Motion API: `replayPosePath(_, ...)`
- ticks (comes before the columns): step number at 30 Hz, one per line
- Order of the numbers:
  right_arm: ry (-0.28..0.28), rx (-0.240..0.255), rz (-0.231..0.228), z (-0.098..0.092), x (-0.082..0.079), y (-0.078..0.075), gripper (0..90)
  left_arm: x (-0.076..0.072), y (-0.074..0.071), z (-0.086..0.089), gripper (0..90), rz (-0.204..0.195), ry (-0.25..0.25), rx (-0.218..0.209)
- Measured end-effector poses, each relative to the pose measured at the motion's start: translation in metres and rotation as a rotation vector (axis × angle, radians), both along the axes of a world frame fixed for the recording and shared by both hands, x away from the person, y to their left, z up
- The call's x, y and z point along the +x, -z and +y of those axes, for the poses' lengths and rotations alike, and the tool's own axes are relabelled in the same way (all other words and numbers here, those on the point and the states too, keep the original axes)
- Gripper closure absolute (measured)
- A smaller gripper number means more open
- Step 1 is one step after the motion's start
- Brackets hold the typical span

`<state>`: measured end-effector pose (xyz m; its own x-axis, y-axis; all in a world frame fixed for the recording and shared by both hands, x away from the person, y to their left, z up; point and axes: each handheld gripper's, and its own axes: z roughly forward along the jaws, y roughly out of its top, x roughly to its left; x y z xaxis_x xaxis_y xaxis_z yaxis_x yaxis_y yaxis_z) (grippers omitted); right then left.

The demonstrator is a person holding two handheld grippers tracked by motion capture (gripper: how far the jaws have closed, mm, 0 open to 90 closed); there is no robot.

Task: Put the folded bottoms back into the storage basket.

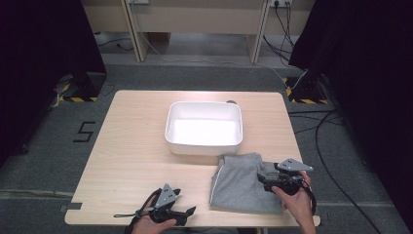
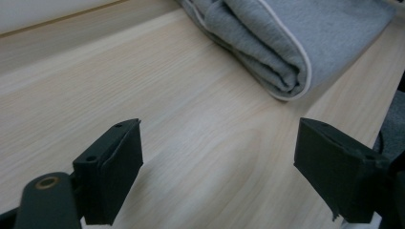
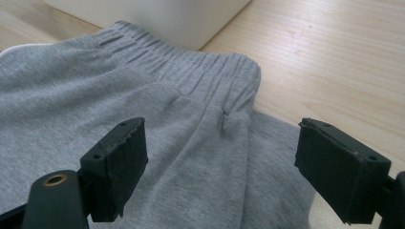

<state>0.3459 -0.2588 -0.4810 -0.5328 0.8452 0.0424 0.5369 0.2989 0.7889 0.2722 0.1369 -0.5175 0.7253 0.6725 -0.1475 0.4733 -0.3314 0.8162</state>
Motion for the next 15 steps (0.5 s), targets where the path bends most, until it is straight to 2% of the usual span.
replayPosePath(2,-0.001,0.001,0.001,0.0,0.0,0.0,18.9,0.0,0.0,-0.004,16.2,0.005,0.01,-0.007)
replayPosePath(3,-0.003,0.003,-0.003,-0.001,0.0,0.0,18.9,-0.001,-0.001,-0.013,16.2,0.007,0.04,0.0)
replayPosePath(6,0.0,0.009,-0.001,-0.003,0.0,0.0,18.9,-0.001,-0.001,-0.021,16.2,0.014,0.062,-0.005)
replayPosePath(7,0.0,0.007,-0.004,-0.004,0.0,0.0,19.0,0.001,-0.001,-0.028,16.2,0.028,0.075,-0.022)
replayPosePath(14,0.013,0.01,-0.009,-0.008,0.001,-0.002,19.0,0.014,-0.003,-0.051,16.6,0.024,0.094,-0.013)
replayPosePath(15,0.013,0.01,-0.012,-0.009,0.001,-0.002,19.0,0.017,-0.003,-0.054,16.6,0.04,0.098,-0.016)
